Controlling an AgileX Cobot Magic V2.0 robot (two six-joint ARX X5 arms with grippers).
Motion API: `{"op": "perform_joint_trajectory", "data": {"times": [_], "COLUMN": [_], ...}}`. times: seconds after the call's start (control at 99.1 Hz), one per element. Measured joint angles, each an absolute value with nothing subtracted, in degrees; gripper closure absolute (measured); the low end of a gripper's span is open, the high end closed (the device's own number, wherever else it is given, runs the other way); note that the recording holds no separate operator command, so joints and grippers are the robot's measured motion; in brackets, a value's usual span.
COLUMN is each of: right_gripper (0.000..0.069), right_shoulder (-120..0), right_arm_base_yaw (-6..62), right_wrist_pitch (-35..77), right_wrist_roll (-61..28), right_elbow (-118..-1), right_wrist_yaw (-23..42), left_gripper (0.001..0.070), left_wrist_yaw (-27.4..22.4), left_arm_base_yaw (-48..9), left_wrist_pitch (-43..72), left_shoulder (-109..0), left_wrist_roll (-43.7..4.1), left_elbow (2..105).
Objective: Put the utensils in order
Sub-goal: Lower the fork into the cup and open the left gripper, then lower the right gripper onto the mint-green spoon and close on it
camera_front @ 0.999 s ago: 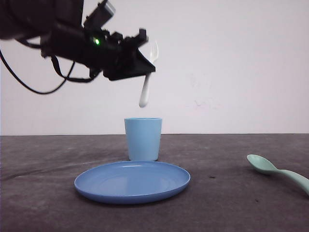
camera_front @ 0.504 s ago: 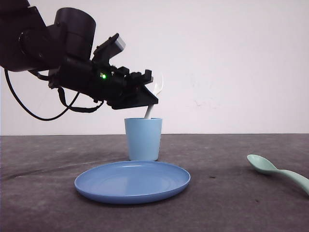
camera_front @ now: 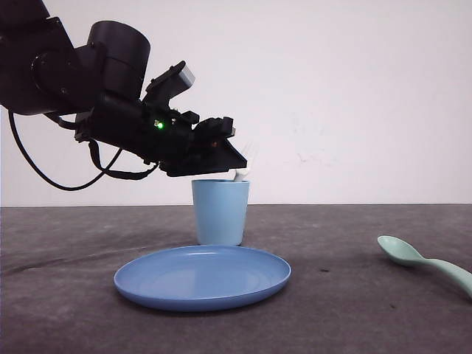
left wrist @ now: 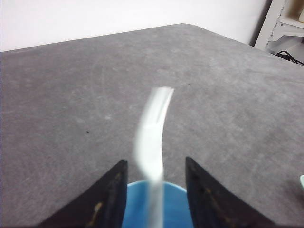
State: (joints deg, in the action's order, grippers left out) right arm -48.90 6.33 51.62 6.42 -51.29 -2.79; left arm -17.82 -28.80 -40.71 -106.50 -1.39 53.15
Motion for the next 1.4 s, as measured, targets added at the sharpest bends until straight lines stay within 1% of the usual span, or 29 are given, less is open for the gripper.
{"op": "perform_joint_trajectory", "data": {"times": [0.151,0.313,0.373,0.524,0.726,0.837,0.988,1.079,1.16,1.261,1.402], "right_gripper": [0.0011,0.0011,0.0011,0.0011,0.0011,0.0011,0.0011,0.0011,0.0011,0.0011,0.0011], "right_shoulder": [-48.9,-50.1,-51.4,-56.2,-63.8,-68.1,-73.9,-77.2,-79.9,-82.9,-86.5], "right_arm_base_yaw": [6.3,6.9,7.9,11.6,16.0,18.0,20.1,20.7,20.9,20.9,20.9], "right_wrist_pitch": [51.6,50.6,50.3,48.6,43.1,40.4,37.3,35.5,33.8,31.7,29.6], "right_wrist_roll": [6.4,6.4,6.4,6.4,7.4,8.0,8.7,9.1,9.3,9.3,9.4], "right_elbow": [-51.3,-51.3,-51.3,-51.3,-51.3,-51.3,-51.3,-51.3,-51.3,-51.3,-51.3], "right_wrist_yaw": [-2.8,-3.7,-4.4,-4.4,-3.6,-2.7,-1.0,-0.2,-0.2,-0.2,-0.2], "left_gripper": [0.0472,0.0473,0.0474,0.0474,0.0474,0.0474,0.0474,0.0474,0.0474,0.0474,0.0474], "left_wrist_yaw": [-17.8,-17.9,-17.9,-17.9,-17.7,-15.1,-9.1,-7.3,-6.1,-5.9,-5.9], "left_arm_base_yaw": [-28.4,-26.5,-25.2,-21.3,-14.4,-10.9,-7.7,-6.5,-5.9,-5.8,-5.8], "left_wrist_pitch": [-35.2,-30.7,-27.3,-14.1,3.6,13.5,26.1,31.9,35.9,39.6,41.7], "left_shoulder": [-102.3,-90.4,-85.1,-73.3,-57.5,-51.4,-46.0,-44.3,-43.8,-43.9,-43.9], "left_wrist_roll": [-2.6,-2.8,-3.0,-3.9,-5.4,-5.6,-5.3,-4.8,-3.3,-1.7,-0.8], "left_elbow": [53.1,53.1,53.1,53.1,53.1,53.1,53.1,53.1,53.1,53.1,53.1]}}
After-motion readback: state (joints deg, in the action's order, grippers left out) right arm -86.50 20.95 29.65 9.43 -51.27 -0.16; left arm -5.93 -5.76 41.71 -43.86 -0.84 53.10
